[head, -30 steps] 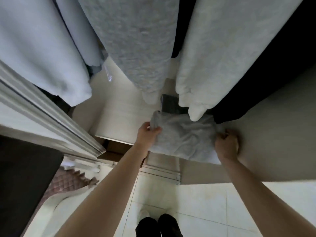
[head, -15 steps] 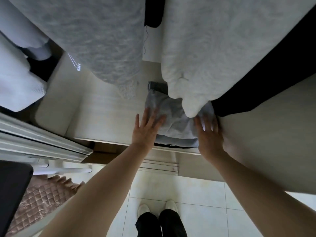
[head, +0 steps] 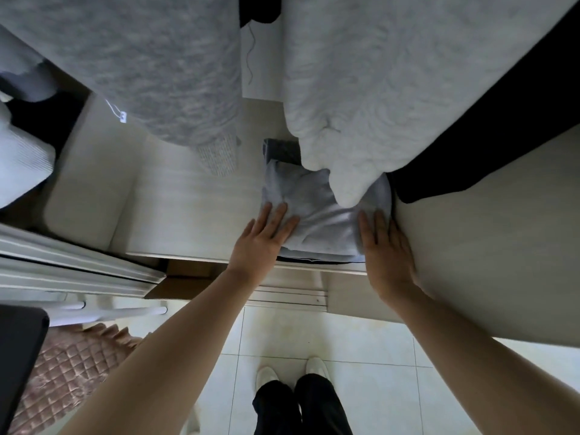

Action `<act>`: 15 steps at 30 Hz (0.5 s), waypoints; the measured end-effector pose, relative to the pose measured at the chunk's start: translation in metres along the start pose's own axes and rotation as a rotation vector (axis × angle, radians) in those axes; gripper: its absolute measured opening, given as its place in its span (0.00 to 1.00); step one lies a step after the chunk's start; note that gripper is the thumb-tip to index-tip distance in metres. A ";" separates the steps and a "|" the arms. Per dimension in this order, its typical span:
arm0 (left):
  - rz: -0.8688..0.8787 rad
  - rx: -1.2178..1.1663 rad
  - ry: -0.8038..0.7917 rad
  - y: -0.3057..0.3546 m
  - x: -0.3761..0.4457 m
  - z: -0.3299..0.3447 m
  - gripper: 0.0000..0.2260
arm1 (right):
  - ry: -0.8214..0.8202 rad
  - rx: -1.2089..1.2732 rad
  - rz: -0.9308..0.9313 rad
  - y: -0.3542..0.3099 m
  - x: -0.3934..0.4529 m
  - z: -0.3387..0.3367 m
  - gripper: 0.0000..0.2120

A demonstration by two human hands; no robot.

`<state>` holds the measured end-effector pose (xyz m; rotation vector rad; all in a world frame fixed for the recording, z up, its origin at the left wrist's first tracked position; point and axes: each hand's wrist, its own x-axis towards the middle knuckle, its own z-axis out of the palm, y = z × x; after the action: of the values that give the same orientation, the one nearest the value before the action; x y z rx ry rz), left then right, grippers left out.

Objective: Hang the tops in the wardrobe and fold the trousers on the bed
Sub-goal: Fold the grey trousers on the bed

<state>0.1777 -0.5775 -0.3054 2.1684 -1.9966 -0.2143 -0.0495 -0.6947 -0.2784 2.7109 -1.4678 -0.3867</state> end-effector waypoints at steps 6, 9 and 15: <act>-0.172 0.024 -0.235 0.011 -0.009 0.001 0.43 | -0.112 0.015 0.017 0.001 -0.003 -0.002 0.43; -0.228 -0.038 -0.307 0.020 -0.021 -0.013 0.39 | -0.136 0.076 0.015 0.001 -0.012 -0.014 0.39; -0.463 -0.251 -0.391 0.048 -0.061 -0.047 0.32 | -0.220 0.219 -0.054 -0.006 -0.047 -0.039 0.31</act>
<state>0.1364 -0.5186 -0.2493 2.5214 -1.4760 -0.9628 -0.0600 -0.6560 -0.2320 2.9670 -1.5763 -0.5761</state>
